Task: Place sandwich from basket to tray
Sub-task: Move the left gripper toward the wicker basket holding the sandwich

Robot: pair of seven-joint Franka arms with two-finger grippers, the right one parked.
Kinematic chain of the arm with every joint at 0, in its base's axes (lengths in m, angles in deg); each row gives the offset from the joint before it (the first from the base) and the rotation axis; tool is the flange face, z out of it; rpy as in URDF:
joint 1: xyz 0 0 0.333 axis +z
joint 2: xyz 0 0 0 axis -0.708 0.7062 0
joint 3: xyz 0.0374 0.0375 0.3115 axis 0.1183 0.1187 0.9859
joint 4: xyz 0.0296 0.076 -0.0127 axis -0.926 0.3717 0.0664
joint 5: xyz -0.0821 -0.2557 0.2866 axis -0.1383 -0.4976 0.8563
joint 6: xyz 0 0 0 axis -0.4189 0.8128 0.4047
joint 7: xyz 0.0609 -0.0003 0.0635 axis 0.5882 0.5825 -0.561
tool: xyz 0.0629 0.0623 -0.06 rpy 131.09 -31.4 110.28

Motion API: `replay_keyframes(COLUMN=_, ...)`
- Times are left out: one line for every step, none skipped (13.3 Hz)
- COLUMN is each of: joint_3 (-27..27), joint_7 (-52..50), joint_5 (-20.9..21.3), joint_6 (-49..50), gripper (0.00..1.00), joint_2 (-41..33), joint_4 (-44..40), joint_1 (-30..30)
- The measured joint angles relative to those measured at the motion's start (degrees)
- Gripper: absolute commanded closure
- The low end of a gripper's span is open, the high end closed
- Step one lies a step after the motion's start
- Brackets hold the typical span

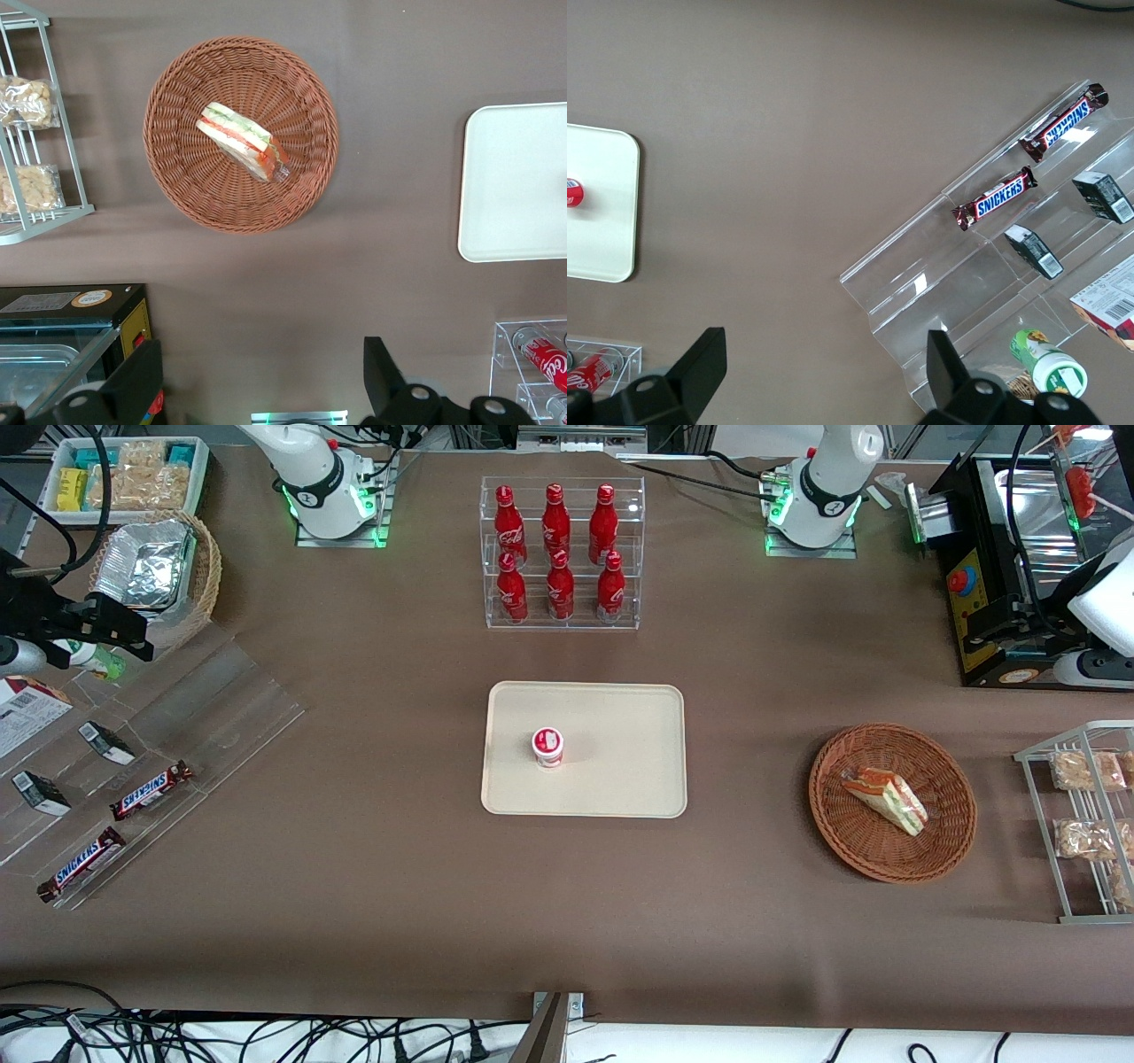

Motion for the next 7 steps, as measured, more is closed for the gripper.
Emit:
replay_keyframes(joint_3=-0.05, joint_7=0.0, joint_5=0.0, joint_6=-0.18, gripper=0.0, joint_2=0.0, joint_4=0.0, joint_1=0.0)
replay_keyframes(joint_3=-0.15, joint_7=0.0, joint_5=0.0, joint_6=-0.78, gripper=0.0, joint_2=0.0, joint_4=0.0, joint_1=0.0)
replay_keyframes(joint_3=-0.26, joint_7=-0.06, joint_5=0.0, joint_6=-1.08, gripper=0.0, joint_2=0.06, joint_4=0.0, joint_1=-0.02)
replay_keyframes(joint_3=-0.29, joint_7=-0.24, joint_5=0.0, joint_6=-1.11, gripper=0.0, joint_2=0.39, joint_4=0.04, joint_1=-0.04)
replay_keyframes(joint_3=-0.29, joint_7=-0.7, joint_5=0.0, joint_6=-1.39, gripper=0.0, joint_2=1.25, joint_4=0.13, joint_1=-0.04)
replay_keyframes(joint_3=-0.29, joint_7=-1.9, joint_5=0.02, joint_6=-2.77, gripper=0.0, joint_2=2.7, joint_4=0.24, joint_1=-0.04)
replay_keyframes(joint_3=-0.28, joint_7=-3.86, joint_5=0.05, joint_6=-5.28, gripper=0.0, joint_2=4.52, joint_4=0.36, joint_1=-0.03)
